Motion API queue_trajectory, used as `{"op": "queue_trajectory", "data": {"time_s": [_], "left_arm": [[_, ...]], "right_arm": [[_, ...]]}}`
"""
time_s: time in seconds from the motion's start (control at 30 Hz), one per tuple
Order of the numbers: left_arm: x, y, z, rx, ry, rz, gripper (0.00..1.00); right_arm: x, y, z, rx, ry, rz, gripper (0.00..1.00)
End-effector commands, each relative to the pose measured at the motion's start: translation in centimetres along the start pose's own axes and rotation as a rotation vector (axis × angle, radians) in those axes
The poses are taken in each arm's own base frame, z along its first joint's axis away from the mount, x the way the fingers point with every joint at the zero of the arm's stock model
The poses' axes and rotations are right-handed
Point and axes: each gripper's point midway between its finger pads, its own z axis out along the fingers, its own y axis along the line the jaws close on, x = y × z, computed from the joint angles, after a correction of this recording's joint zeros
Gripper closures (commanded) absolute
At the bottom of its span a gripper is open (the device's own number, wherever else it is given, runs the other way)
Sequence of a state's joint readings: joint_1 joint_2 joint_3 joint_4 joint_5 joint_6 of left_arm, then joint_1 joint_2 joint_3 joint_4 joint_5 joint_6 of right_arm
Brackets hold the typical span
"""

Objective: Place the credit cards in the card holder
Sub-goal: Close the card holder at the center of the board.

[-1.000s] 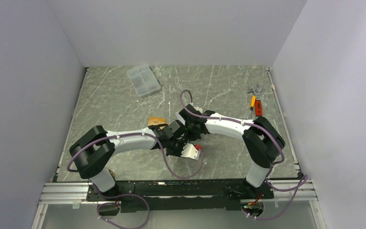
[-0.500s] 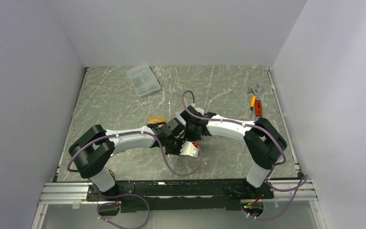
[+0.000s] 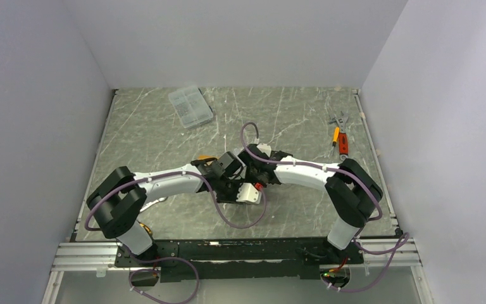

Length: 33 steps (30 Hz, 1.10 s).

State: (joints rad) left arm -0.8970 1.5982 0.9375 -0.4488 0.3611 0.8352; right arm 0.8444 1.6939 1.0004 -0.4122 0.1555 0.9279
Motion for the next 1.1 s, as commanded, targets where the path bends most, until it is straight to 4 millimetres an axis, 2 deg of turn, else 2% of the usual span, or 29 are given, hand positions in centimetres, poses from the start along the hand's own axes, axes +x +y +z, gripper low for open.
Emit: {"op": "queue_trajectory", "data": {"time_s": [0.0, 0.2, 0.37, 0.73, 0.83, 0.97, 1.0, 1.03, 1.07], "left_arm": [[-2.7, 1.1, -2.5, -0.044, -0.074, 0.010, 0.66], [-2.7, 1.9, -5.2, -0.074, -0.105, -0.031, 0.64], [-1.1, 3.0, -8.2, -0.148, -0.124, -0.069, 0.64], [5.4, 4.4, -16.0, -0.352, -0.259, -0.290, 0.60], [8.1, 5.4, -18.1, -0.413, -0.292, -0.387, 0.60], [11.3, 7.9, -22.5, -0.456, -0.401, -0.557, 0.58], [11.7, 8.2, -23.4, -0.445, -0.442, -0.590, 0.12], [12.6, 8.7, -24.6, -0.455, -0.470, -0.637, 0.02], [12.9, 9.0, -25.5, -0.455, -0.504, -0.662, 0.01]], "right_arm": [[4.4, -4.7, 1.5, 0.184, 0.115, -0.068, 1.00], [4.9, -4.6, 1.7, 0.198, 0.120, -0.092, 1.00], [5.4, -4.4, 1.8, 0.197, 0.135, -0.107, 1.00], [5.9, -4.2, 2.2, 0.201, 0.168, -0.124, 1.00], [6.3, -4.4, 2.3, 0.204, 0.182, -0.127, 1.00], [6.8, -4.6, 2.6, 0.209, 0.207, -0.137, 1.00], [7.0, -4.6, 2.7, 0.210, 0.216, -0.141, 1.00], [7.2, -4.7, 2.8, 0.214, 0.224, -0.146, 1.00], [7.3, -4.8, 2.9, 0.217, 0.231, -0.150, 1.00]]}}
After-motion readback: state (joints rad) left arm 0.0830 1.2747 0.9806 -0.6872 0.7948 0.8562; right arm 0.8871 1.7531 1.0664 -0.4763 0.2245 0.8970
